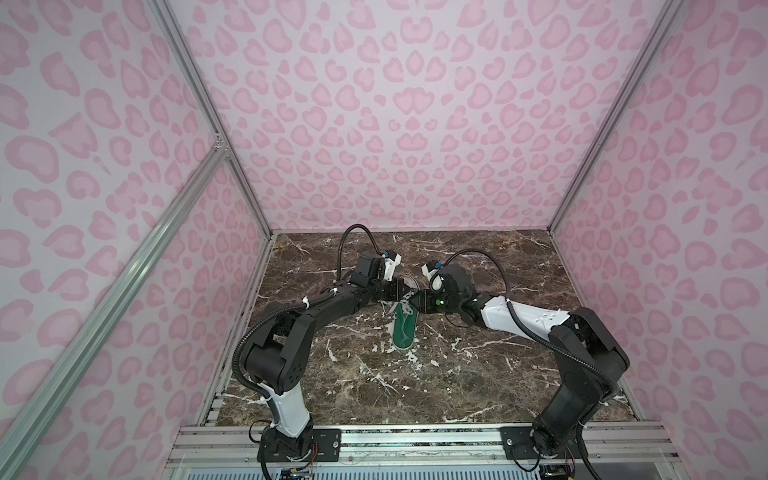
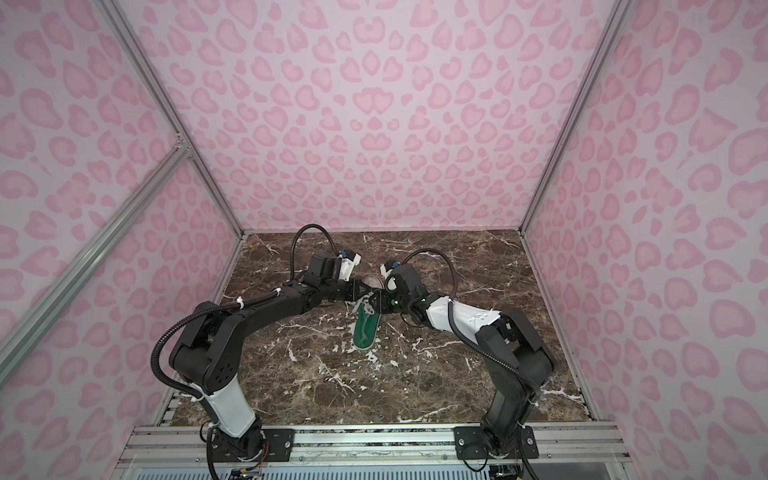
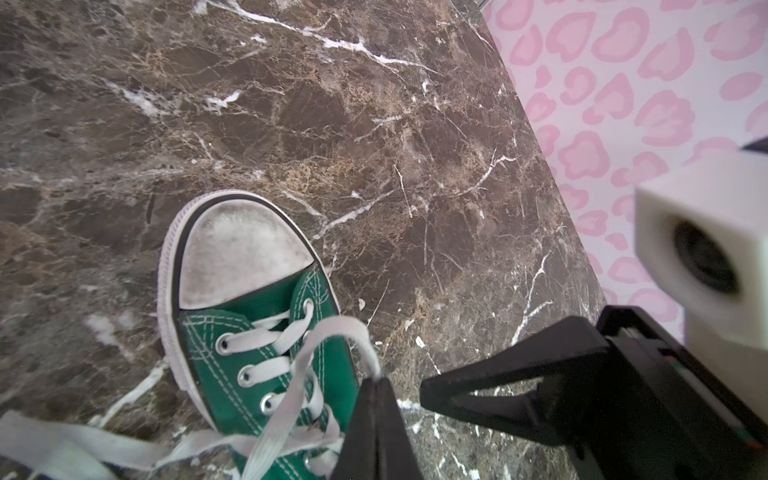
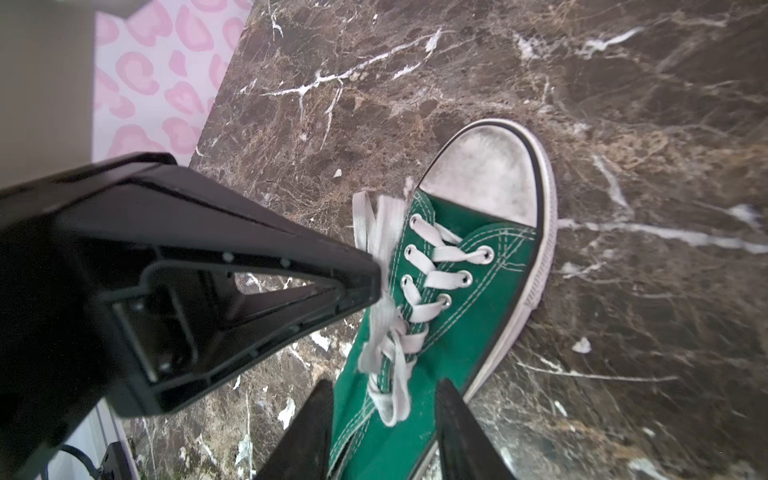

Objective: Tie the shoes

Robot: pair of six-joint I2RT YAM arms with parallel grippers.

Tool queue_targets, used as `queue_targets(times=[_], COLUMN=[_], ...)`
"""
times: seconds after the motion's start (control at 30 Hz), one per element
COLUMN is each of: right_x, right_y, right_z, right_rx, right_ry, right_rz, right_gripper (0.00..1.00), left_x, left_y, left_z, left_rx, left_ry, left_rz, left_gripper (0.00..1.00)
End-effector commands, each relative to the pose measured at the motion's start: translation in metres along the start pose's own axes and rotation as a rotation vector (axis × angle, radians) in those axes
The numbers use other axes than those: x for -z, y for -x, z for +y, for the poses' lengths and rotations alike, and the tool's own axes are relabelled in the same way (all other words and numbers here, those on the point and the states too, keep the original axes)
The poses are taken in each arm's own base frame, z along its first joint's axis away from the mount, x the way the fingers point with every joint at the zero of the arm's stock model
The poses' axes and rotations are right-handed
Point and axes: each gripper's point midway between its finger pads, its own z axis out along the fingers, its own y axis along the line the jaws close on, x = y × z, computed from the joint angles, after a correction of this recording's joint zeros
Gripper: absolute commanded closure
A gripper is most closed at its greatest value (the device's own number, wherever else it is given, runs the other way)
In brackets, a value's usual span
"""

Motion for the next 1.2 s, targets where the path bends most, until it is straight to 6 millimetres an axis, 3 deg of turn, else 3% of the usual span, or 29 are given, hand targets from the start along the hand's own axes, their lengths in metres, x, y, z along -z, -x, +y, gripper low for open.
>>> queue_targets(times=[0.0,0.17,0.37,0.5,0.73,0.83,1.0,1.17], right_x=[-0.007,-0.017,-0.022,-0.024,-0.024,-0.024,-0.025,-0.026], right_y=[0.004,0.005,0.002,-0.002,-0.003,-0.003,-0.002,-0.002], right_z=[0.004,0.010,0.002,-0.003,-0.006,-0.006,-0.005,-0.003], right_rx=[0.000,0.000,-0.029,-0.051,-0.052,-0.050,-0.052,-0.052], right_ry=[0.030,0.087,0.067,0.064,0.053,0.052,0.057,0.060], right_rz=[-0.021,-0.025,-0.018,-0.005,0.000,0.005,0.010,0.023], right_gripper=[0.59,0.65,0.87,1.00,1.00,1.00,1.00,1.00], left_x=[0.001,0.002,0.005,0.006,0.020,0.028,0.033,0.033], left_y=[0.007,0.005,0.002,0.001,0.002,-0.003,-0.029,-0.049], left_z=[-0.005,-0.006,-0.004,-0.004,0.007,0.019,0.046,0.061], left_rx=[-0.017,-0.017,-0.020,-0.032,-0.078,-0.111,-0.182,-0.165], left_ry=[-0.015,-0.016,-0.009,-0.007,0.053,0.104,0.229,0.256], left_rz=[-0.020,-0.016,-0.017,-0.015,-0.017,0.009,0.122,0.180], left_gripper=[0.97,0.97,0.95,0.88,0.65,0.65,0.65,0.65])
